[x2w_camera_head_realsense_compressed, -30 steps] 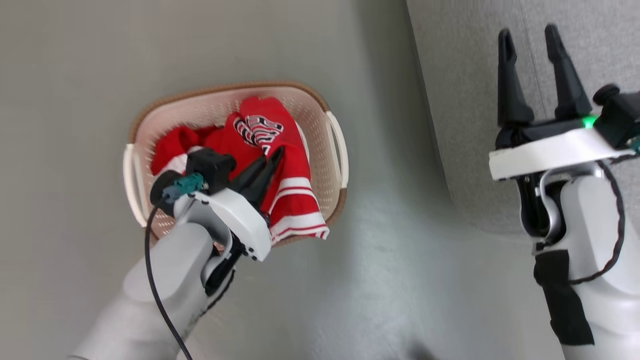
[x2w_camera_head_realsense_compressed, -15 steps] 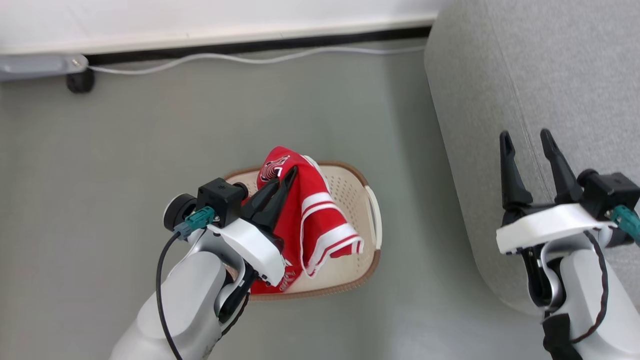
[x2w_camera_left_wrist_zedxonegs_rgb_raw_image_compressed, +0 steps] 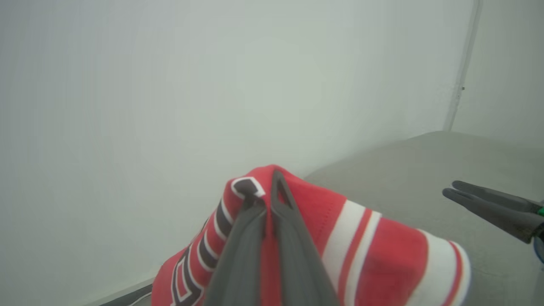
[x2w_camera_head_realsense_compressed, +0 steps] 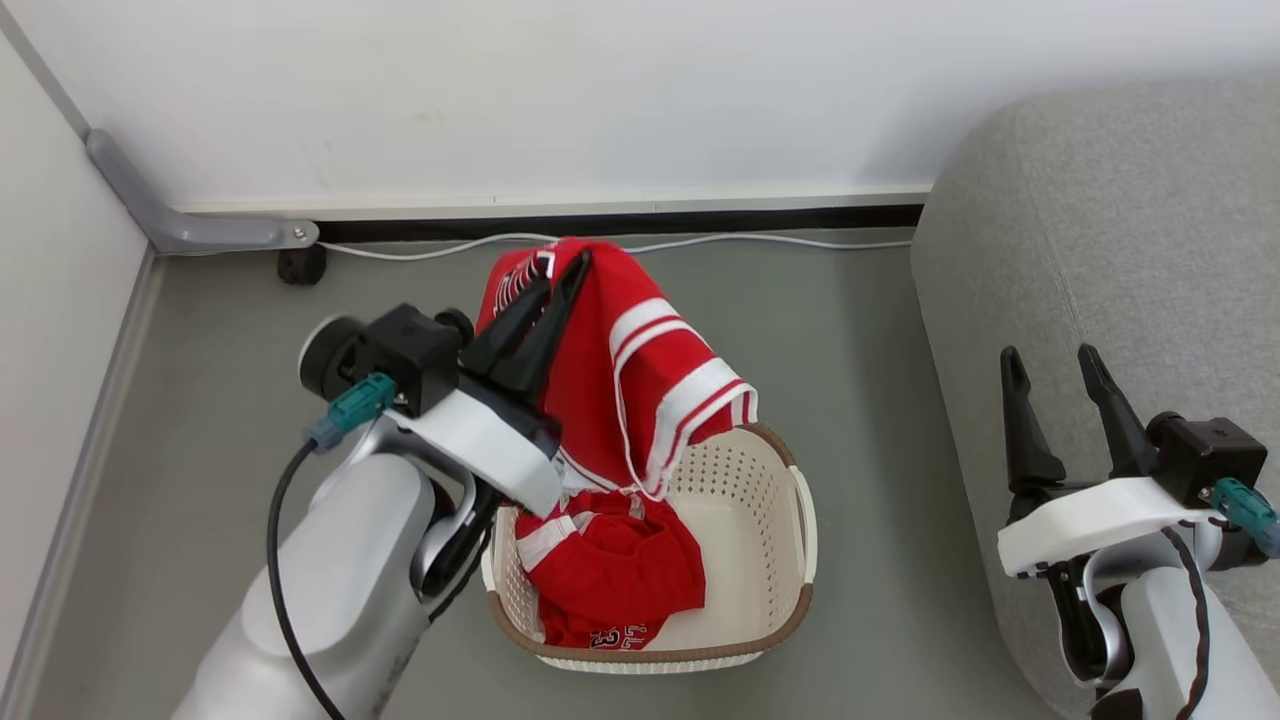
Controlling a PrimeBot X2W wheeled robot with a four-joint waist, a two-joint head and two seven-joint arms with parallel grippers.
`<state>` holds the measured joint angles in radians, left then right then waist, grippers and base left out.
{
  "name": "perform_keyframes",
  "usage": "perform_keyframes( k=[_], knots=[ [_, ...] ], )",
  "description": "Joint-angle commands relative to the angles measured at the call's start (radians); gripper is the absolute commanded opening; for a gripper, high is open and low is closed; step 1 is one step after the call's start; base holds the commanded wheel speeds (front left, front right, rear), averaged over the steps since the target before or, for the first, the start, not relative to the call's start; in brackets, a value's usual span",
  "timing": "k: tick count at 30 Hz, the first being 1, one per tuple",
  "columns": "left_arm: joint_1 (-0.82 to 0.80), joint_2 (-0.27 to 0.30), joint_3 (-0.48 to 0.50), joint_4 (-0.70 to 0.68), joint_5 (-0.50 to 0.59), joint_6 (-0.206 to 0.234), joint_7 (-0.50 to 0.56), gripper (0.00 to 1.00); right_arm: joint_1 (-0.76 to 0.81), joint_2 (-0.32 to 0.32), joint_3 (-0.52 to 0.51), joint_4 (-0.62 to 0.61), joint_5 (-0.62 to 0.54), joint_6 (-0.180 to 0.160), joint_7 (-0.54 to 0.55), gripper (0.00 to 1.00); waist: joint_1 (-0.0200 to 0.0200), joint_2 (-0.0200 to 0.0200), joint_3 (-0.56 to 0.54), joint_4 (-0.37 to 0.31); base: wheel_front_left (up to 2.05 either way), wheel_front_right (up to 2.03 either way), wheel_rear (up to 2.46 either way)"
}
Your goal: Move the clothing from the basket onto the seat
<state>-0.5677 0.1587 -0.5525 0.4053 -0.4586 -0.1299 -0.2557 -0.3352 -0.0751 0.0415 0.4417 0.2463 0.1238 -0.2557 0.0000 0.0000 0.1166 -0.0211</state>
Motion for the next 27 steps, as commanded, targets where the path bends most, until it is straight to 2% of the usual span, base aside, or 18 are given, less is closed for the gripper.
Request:
perform_keyframes(
  k=[1, 11, 16, 21, 26, 27],
  knots=[
    [-0.074, 0.027, 0.042, -0.053, 0.009, -0.001, -0.006, 0.00, 0.004, -0.005, 0.020, -0.016, 0.004, 0.007, -0.006, 1.00, 0.0000, 0.0000, -0.012, 0.009, 0.00, 0.00, 0.00],
    [-0.142, 0.041, 0.028, -0.090, 0.001, -0.001, -0.006, 0.00, 0.002, -0.004, 0.036, -0.014, 0.009, 0.007, -0.006, 1.00, 0.0000, 0.0000, -0.007, 0.012, 0.00, 0.00, 0.00],
    [-0.147, 0.033, 0.033, -0.087, 0.000, -0.001, -0.006, 0.00, -0.022, -0.002, 0.088, -0.052, 0.032, 0.007, -0.006, 1.00, 0.0000, 0.0000, -0.004, 0.005, 0.00, 0.00, 0.00],
    [-0.147, 0.027, 0.035, -0.086, 0.003, -0.001, -0.006, 0.00, -0.042, -0.016, 0.223, -0.149, 0.110, 0.007, -0.006, 1.00, 0.0000, 0.0000, 0.001, 0.001, 0.00, 0.00, 0.00],
    [-0.144, 0.023, 0.033, -0.081, 0.004, -0.001, -0.006, 0.00, -0.066, -0.067, 0.424, -0.258, 0.222, 0.007, -0.006, 1.00, 0.0000, 0.0000, 0.003, -0.004, 0.00, 0.00, 0.00],
    [-0.144, 0.022, 0.032, -0.079, 0.002, -0.001, -0.006, 0.00, -0.082, -0.094, 0.505, -0.288, 0.257, 0.007, -0.006, 1.00, 0.0000, 0.0000, 0.005, -0.004, 0.00, 0.00, 0.00]
  ],
)
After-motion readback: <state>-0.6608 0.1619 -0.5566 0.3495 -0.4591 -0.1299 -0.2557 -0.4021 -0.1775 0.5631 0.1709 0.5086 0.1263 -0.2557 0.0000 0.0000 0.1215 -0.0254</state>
